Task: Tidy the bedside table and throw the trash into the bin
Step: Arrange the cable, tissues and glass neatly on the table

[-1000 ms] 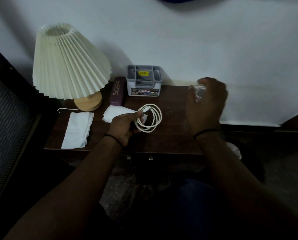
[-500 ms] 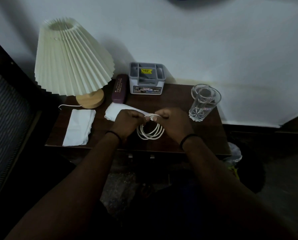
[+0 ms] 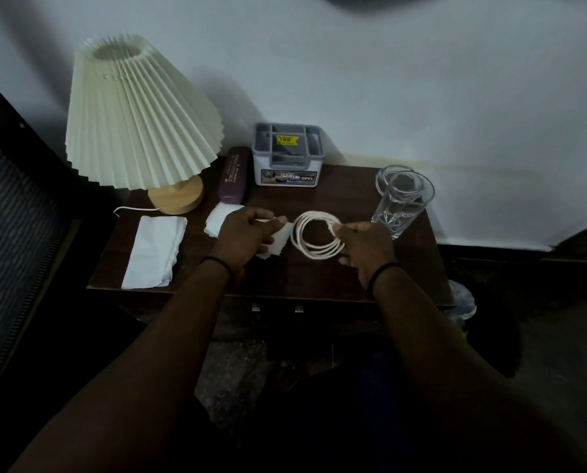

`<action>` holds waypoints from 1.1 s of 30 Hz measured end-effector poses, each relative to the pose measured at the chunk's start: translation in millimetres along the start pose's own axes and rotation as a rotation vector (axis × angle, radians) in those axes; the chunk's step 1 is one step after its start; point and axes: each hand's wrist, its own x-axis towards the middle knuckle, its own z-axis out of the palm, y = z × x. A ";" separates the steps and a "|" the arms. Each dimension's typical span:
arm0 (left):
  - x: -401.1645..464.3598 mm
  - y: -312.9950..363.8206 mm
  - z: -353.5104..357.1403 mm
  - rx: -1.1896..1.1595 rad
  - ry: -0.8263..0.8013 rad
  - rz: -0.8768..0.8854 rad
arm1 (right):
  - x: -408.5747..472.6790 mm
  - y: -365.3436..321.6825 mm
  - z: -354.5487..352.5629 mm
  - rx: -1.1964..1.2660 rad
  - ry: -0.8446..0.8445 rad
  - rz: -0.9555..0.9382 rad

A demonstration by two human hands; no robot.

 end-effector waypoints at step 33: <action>20.2 -11.8 -11.7 -0.235 0.183 -0.191 | 112.5 -68.6 62.1 -0.234 0.549 0.225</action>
